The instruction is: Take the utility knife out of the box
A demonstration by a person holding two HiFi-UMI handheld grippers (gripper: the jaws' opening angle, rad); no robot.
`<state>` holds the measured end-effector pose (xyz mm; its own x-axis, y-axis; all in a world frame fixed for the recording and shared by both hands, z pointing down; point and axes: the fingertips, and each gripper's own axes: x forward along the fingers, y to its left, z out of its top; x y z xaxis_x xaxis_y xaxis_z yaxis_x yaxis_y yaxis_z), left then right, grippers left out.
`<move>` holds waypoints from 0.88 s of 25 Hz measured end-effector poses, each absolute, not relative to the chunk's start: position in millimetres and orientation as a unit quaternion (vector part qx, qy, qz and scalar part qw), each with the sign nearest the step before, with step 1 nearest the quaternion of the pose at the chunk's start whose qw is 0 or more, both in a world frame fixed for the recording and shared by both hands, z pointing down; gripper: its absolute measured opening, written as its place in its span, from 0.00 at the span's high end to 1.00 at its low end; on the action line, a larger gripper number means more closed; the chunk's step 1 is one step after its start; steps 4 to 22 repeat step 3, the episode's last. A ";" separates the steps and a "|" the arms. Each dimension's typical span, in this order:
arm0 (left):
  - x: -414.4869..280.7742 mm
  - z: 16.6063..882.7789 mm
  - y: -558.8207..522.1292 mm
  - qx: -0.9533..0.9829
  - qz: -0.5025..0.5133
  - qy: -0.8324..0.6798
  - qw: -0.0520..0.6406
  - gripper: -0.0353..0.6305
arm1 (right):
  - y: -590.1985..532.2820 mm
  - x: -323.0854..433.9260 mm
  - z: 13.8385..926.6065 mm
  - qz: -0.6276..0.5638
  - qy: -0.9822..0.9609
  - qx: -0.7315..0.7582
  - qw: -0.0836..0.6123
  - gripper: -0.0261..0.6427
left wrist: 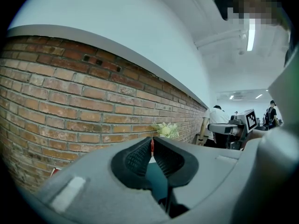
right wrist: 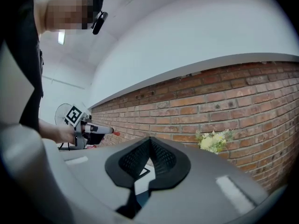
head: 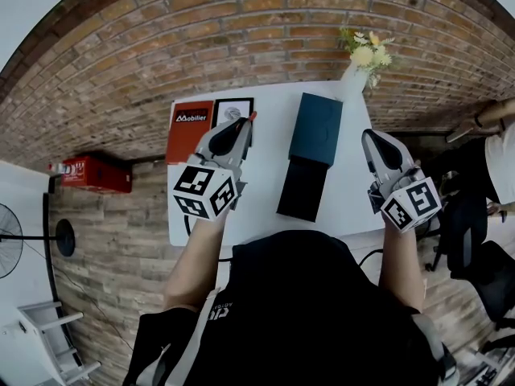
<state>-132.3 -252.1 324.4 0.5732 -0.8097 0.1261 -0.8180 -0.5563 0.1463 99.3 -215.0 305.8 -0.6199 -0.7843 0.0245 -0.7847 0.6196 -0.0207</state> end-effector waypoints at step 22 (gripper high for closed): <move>-129.1 319.3 -252.4 0.884 0.019 -0.459 0.089 0.92 | -214.1 97.6 297.3 0.023 -0.903 0.429 -0.011 0.96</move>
